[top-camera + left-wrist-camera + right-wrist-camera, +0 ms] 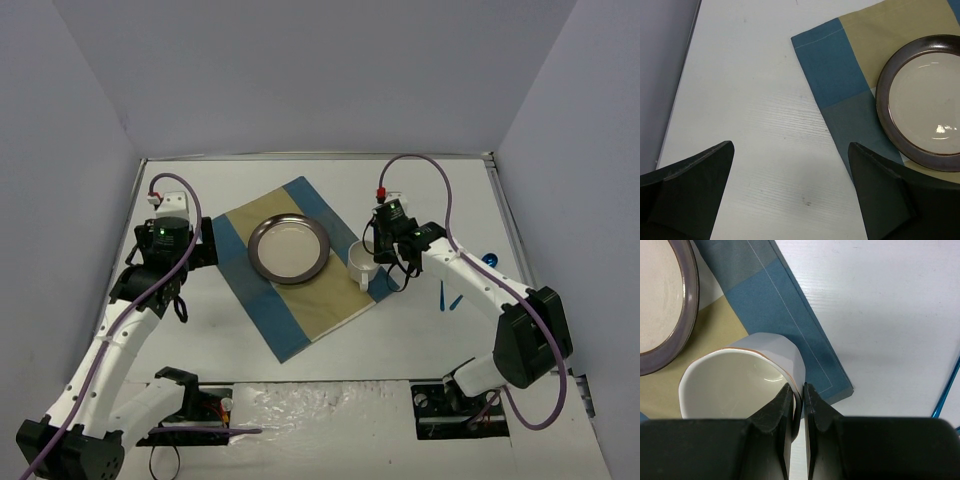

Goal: Set the dinner table for one person

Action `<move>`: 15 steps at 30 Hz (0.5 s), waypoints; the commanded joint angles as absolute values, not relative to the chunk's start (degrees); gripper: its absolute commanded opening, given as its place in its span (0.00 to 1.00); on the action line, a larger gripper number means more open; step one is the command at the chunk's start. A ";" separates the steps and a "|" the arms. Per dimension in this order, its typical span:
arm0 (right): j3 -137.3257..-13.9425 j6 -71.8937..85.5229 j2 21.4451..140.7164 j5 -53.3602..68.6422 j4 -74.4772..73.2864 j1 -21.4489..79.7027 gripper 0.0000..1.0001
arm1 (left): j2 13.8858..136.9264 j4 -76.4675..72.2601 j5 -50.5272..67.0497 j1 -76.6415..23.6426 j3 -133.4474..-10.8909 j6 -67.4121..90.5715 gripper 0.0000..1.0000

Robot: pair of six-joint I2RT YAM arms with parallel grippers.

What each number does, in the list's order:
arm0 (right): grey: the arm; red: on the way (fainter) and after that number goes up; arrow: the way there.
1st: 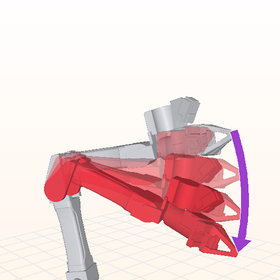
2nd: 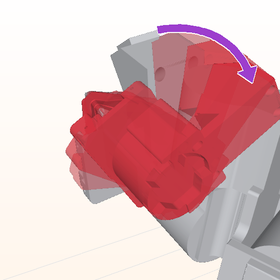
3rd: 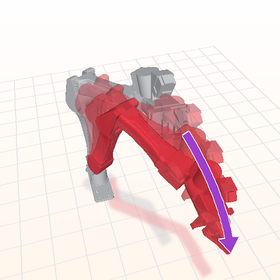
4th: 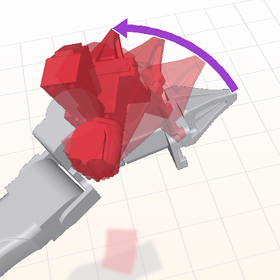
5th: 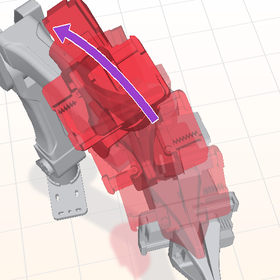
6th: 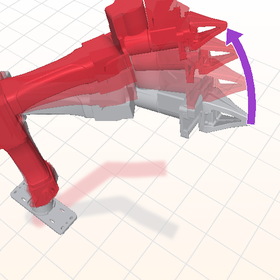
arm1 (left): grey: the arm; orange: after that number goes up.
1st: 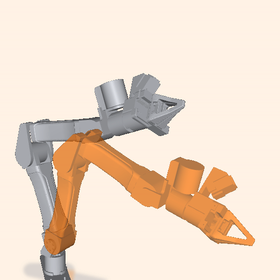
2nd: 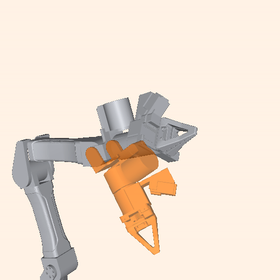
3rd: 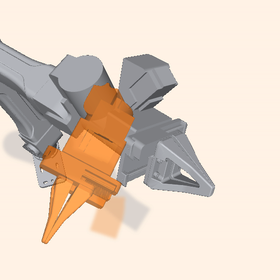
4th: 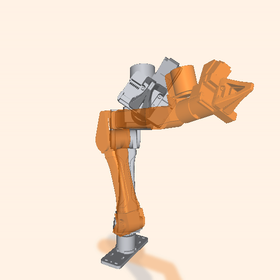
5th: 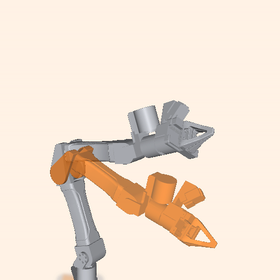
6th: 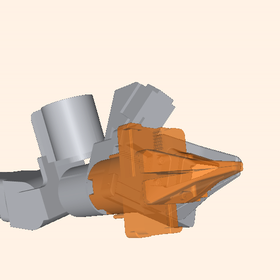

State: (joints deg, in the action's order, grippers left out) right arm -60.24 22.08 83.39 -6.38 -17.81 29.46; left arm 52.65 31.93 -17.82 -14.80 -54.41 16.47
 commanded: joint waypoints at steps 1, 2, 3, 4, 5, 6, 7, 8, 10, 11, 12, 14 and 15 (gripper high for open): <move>-59.83 23.32 83.15 -6.44 -12.36 28.92 0.00 | 51.83 29.41 -16.79 -13.77 -55.08 15.91 0.95; -59.76 23.38 83.33 -6.33 -12.13 28.91 0.00 | 51.77 29.35 -16.61 -13.71 -55.02 15.91 0.95; -59.58 23.38 83.50 -6.24 -12.04 28.83 0.00 | 51.77 29.27 -16.52 -13.70 -54.93 15.91 0.95; -59.32 23.34 83.69 -6.20 -11.89 28.83 0.00 | 51.77 29.19 -16.33 -13.56 -54.89 15.95 0.95; -59.06 23.30 83.87 -6.16 -11.74 28.83 0.00 | 51.77 29.12 -16.15 -13.41 -54.86 15.98 0.95; -58.89 23.32 83.96 -6.21 -11.66 28.83 0.00 | 51.83 29.06 -16.03 -13.33 -54.84 16.03 0.95; -58.75 23.37 84.01 -6.30 -11.62 28.83 0.00 | 51.92 29.02 -15.94 -13.29 -54.84 16.07 0.95; -58.60 23.41 83.99 -6.29 -11.53 28.83 0.00 | 51.94 29.04 -15.91 -13.20 -54.81 16.08 0.95; -58.39 23.52 83.77 -6.18 -11.43 28.83 0.01 | 51.94 29.09 -15.79 -13.10 -54.76 16.14 0.95; -58.29 23.62 83.61 -6.12 -11.43 28.83 0.03 | 51.98 29.06 -15.77 -13.06 -54.76 16.17 0.95; -58.19 23.75 83.41 -6.08 -11.43 28.85 0.08 | 52.03 28.99 -15.80 -12.99 -54.74 16.19 0.95; -58.18 23.86 82.69 -6.38 -11.47 28.82 0.25 | 52.03 28.87 -15.73 -12.87 -54.67 16.31 0.95; -58.19 23.91 82.21 -6.61 -11.51 28.74 0.34 | 52.02 28.85 -15.71 -12.82 -54.67 16.35 0.95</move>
State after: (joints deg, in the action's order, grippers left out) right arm -57.71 22.70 84.71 -6.21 -15.04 29.17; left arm 52.64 31.81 -15.88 -13.40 -54.12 16.51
